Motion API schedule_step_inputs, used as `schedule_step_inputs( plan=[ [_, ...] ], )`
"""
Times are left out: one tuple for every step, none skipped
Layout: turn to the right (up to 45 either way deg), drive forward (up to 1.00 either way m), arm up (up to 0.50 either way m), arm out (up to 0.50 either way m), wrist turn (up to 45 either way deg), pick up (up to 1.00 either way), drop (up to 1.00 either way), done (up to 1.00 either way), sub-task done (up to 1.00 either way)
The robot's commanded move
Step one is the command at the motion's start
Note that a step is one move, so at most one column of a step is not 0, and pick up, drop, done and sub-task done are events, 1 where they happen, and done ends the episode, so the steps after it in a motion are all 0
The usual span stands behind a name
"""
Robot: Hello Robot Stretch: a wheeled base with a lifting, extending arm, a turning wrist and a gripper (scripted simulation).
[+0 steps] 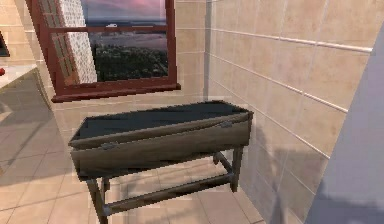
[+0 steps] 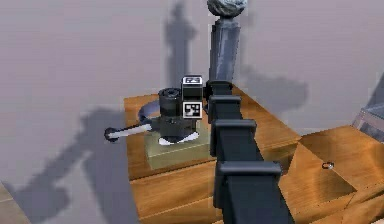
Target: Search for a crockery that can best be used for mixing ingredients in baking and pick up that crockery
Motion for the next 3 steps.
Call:
schedule_step_inputs(
  plan=[
    [0.0, 0.0, 0.0, 0.0, 24.0, 0.0, 0.0, 0.0, 0.0],
    [0.0, 0.0, 0.0, 0.0, 0.0, 1.0, 0.0, 0.0, 0.0],
    [0.0, 0.0, 0.0, 0.0, 0.0, 0.0, 0.0, 1.0, 0.0]
  ],
)
